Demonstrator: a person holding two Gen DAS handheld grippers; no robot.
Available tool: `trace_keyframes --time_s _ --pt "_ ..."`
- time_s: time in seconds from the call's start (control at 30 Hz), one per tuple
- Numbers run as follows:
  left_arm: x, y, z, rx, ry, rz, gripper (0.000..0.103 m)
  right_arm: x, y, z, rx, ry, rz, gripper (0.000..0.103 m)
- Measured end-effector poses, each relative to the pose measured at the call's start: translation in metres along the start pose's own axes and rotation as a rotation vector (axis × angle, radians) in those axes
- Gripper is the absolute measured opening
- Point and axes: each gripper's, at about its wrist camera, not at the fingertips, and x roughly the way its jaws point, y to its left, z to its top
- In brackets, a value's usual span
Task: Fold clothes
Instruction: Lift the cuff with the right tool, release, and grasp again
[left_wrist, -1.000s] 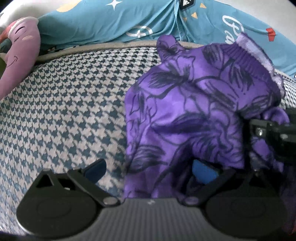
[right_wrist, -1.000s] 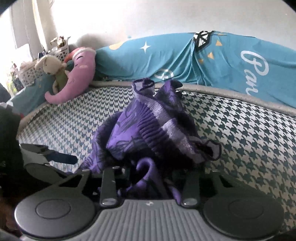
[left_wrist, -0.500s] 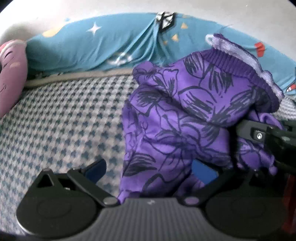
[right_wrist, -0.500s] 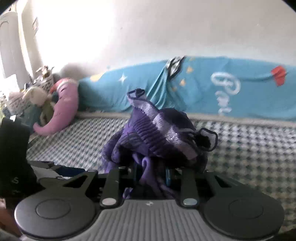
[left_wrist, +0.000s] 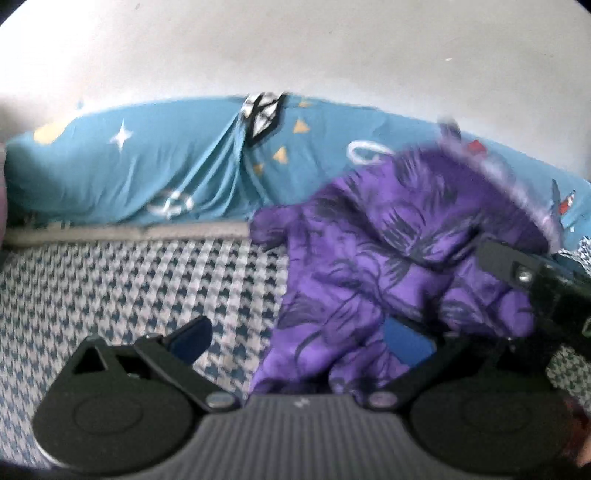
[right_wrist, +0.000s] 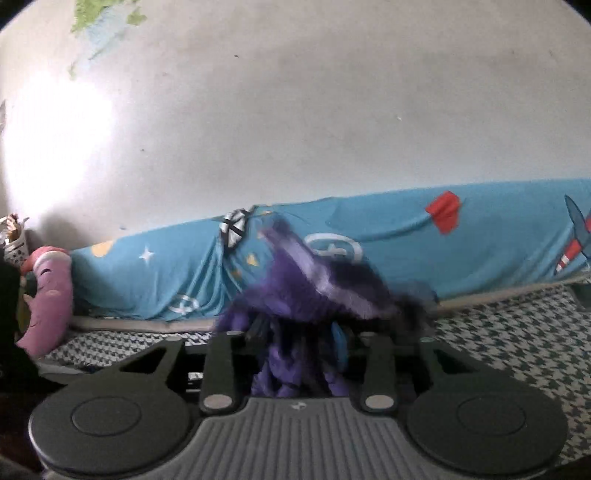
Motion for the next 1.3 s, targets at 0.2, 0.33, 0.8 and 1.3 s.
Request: trace_keyframes --time_s 0.2,0.33,0.8,1.3 --pt "0.015 0.033 -0.007 -0.032 0.055 0.016 0.103 -0.012 -0.021 -0.003 0.003 0.012 -0.021 0.048" --pt "0.012 0.037 -0.017 -0.02 0.081 0.005 0.103 -0.017 -0.033 -0.007 0.01 0.029 -0.05 0.048" --pt "0.001 0.002 -0.053 0.118 0.125 -0.019 0.103 -0.002 -0.085 -0.042 0.191 0.217 -0.026 0.058" --pt "-0.022 0.039 -0.079 0.051 0.118 0.051 0.103 0.019 -0.051 -0.061 0.183 0.229 0.075 0.02"
